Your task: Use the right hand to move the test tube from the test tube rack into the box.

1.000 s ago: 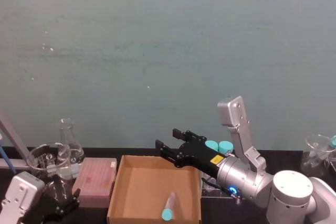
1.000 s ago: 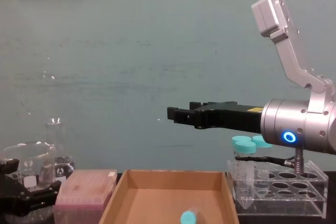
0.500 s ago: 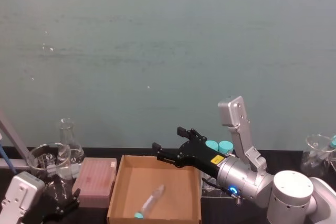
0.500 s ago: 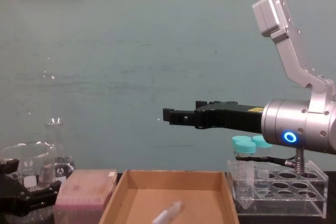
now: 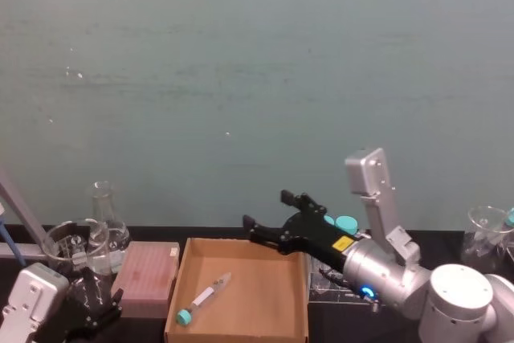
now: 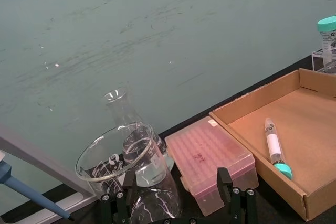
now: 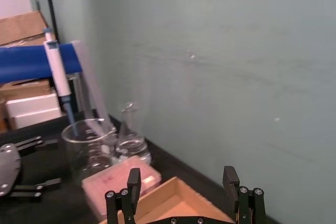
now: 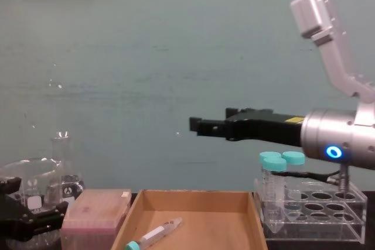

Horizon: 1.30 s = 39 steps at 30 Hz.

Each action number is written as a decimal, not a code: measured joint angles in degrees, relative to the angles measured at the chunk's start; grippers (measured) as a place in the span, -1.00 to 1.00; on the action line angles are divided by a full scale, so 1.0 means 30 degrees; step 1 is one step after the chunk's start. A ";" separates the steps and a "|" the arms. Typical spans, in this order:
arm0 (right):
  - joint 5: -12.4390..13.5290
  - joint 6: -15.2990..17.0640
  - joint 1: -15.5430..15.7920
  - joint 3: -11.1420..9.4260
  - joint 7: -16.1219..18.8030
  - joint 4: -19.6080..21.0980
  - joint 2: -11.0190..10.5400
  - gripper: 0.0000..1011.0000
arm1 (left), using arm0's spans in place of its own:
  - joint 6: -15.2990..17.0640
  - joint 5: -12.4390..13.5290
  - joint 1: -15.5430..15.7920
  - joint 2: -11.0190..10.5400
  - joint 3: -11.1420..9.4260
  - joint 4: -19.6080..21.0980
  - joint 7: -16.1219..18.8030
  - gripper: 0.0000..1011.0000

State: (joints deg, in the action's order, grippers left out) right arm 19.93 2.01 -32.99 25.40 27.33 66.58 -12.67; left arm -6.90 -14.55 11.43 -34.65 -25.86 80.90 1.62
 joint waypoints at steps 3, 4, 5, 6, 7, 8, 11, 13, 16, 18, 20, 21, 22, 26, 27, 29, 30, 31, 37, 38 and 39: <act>-0.0209 -0.0453 0.0428 -0.0277 -0.0490 0.0798 -0.0422 0.98 | -0.0001 0.0001 0.0001 0.0002 0.0000 0.0001 0.0000 0.98; -0.0291 -0.0580 0.0557 -0.0361 -0.0676 0.1029 -0.0524 0.98 | 0.0000 0.0000 0.0000 0.0001 0.0000 0.0001 0.0000 0.98; -0.0477 -0.0789 0.0842 -0.0534 -0.1046 0.1513 -0.0740 0.98 | 0.0000 0.0000 0.0000 0.0001 -0.0001 0.0001 0.0000 0.98; -0.0590 -0.0903 0.1005 -0.0661 -0.1269 0.1802 -0.0879 0.98 | -0.0001 0.0000 0.0000 0.0001 0.0001 0.0001 0.0000 0.98; -0.0697 -0.0992 0.1202 -0.0800 -0.1470 0.2097 -0.1025 0.98 | 0.0000 0.0001 0.0000 0.0001 0.0000 0.0000 0.0000 0.98; -0.0798 -0.1064 0.1401 -0.0942 -0.1700 0.2369 -0.1160 0.98 | -0.0001 0.0000 0.0000 0.0001 0.0000 0.0001 0.0000 0.98; -0.1175 -0.1278 0.2378 -0.1697 -0.2691 0.3469 -0.1688 0.98 | 0.0000 0.0000 0.0000 0.0001 0.0000 0.0001 0.0000 0.98; -0.1531 -0.1604 0.3282 -0.2342 -0.3591 0.4131 -0.2009 0.98 | -0.0001 0.0000 0.0000 0.0001 0.0000 0.0000 0.0000 0.98; -0.1904 -0.2016 0.4301 -0.3025 -0.4659 0.4652 -0.2261 0.98 | -0.0001 0.0000 0.0000 0.0001 0.0000 0.0001 0.0000 0.98; -0.2169 -0.2265 0.5258 -0.3670 -0.5541 0.4976 -0.2396 0.98 | 0.0000 0.0000 0.0001 0.0001 -0.0001 0.0001 0.0000 0.98; -0.2232 -0.2296 0.6019 -0.4229 -0.6144 0.5132 -0.2430 0.98 | 0.0000 0.0000 0.0001 0.0001 0.0001 0.0001 0.0000 0.98; -0.2232 -0.2294 0.6229 -0.4405 -0.6313 0.5166 -0.2430 0.98 | 0.0000 0.0001 0.0000 0.0001 0.0001 0.0000 0.0000 0.98; -0.2229 -0.2258 0.6600 -0.4730 -0.6572 0.5233 -0.2412 0.98 | 0.0000 0.0001 0.0001 0.0001 0.0000 0.0001 0.0000 0.98; -0.2239 -0.2065 0.7276 -0.5329 -0.6984 0.5382 -0.2337 0.98 | -0.0001 0.0000 0.0001 0.0001 -0.0001 0.0001 0.0000 0.98; -0.2254 -0.2030 0.7370 -0.5412 -0.7015 0.5414 -0.2315 0.98 | 0.0000 0.0000 0.0000 0.0001 0.0001 0.0001 0.0000 0.98; -0.2291 -0.1918 0.7572 -0.5626 -0.7065 0.5526 -0.2268 0.98 | -0.0001 0.0001 0.0000 0.0001 0.0000 0.0001 0.0000 0.98; -0.2291 -0.1864 0.7625 -0.5684 -0.7053 0.5569 -0.2261 0.98 | -0.0001 0.0000 0.0001 0.0001 0.0000 0.0001 0.0000 0.98; -0.2294 -0.1741 0.7709 -0.5790 -0.7012 0.5645 -0.2253 0.98 | -0.0001 0.0000 0.0000 0.0001 0.0000 0.0001 0.0000 0.98; -0.2301 -0.1697 0.7747 -0.5831 -0.6992 0.5671 -0.2249 0.98 | -0.0001 0.0001 0.0000 0.0001 0.0000 0.0001 0.0000 0.98; -0.2302 -0.1700 0.7751 -0.5830 -0.6994 0.5672 -0.2252 0.98 | -0.0001 0.0000 0.0000 0.0001 0.0001 0.0001 0.0000 0.98; -0.2304 -0.1703 0.7753 -0.5830 -0.6994 0.5672 -0.2252 0.98 | -0.0001 0.0000 0.0000 0.0001 0.0000 0.0001 0.0000 0.98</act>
State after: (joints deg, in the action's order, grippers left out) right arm 13.02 -3.10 -9.73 7.91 6.35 83.59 -19.43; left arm -6.91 -14.55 11.43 -34.65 -25.86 80.90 1.62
